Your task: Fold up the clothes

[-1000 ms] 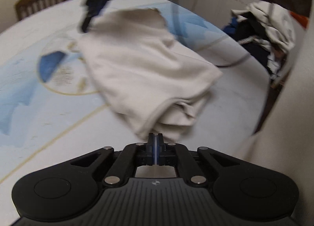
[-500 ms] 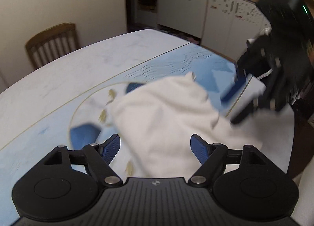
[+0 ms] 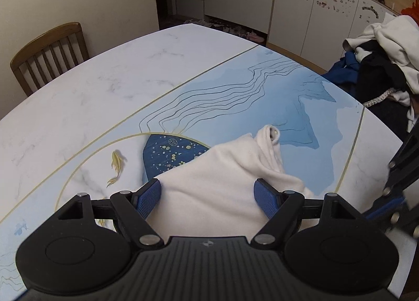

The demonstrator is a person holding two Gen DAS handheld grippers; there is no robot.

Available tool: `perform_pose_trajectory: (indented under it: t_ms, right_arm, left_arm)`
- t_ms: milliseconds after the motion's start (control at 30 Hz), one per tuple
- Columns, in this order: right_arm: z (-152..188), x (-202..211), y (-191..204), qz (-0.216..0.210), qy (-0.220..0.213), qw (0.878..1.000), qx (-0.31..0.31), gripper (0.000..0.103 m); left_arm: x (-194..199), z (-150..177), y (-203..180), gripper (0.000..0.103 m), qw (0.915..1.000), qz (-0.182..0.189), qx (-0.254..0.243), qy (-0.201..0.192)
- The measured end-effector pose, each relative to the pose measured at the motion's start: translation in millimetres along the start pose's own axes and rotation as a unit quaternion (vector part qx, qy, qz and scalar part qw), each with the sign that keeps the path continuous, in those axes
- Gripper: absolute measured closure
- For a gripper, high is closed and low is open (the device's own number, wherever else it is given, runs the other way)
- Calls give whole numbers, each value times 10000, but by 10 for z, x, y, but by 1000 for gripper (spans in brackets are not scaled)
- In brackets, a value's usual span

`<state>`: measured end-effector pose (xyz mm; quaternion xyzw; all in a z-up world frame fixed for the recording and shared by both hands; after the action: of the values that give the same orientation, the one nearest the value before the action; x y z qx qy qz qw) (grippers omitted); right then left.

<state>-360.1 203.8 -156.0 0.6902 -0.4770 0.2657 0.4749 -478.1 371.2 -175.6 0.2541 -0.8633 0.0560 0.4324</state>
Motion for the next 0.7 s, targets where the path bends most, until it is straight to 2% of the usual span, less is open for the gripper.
perform_pose_trajectory:
  t_ms: [67, 167, 267, 333, 433, 533, 700]
  right_arm:
    - [88, 65, -100, 19, -16, 9999, -152, 0]
    - [107, 99, -107, 7, 44, 10000, -67, 0]
    - [30, 233, -89, 1, -118, 9998, 147, 0]
    - [-40, 350, -89, -20, -303, 9991, 286, 0]
    - [-236, 449, -66, 30, -549, 9960, 697, 0]
    - [-488, 332, 18, 23, -588, 9922, 1097, 0]
    - [-779, -76, 334, -133, -365, 9797, 1968, 0]
  left_arm:
    - [-32, 3, -3, 25, 10000, -12, -35, 41]
    - [-54, 4, -21, 25, 9999, -104, -106, 66]
    - [150, 24, -38, 25, 9997, -140, -211, -74]
    - [387, 114, -48, 25, 9993, -33, -315, -203]
    - [685, 341, -104, 25, 9985, 335, -410, -151]
    - [799, 565, -241, 25, 9967, 561, -589, 12]
    - [699, 832, -420, 25, 9957, 591, -596, 382]
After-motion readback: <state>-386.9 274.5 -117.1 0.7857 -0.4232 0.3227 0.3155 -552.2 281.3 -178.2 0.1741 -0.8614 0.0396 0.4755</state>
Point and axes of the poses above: each gripper's, at about its wrist camera, not at the fingertips, and x roughly against the way its jaws point, y to its left, z to its underside, the point moved 1 cm from there along -x, roughly the way its jaws point, and after that the axes turned 8 degrees about -z, right-handed, at the moved point
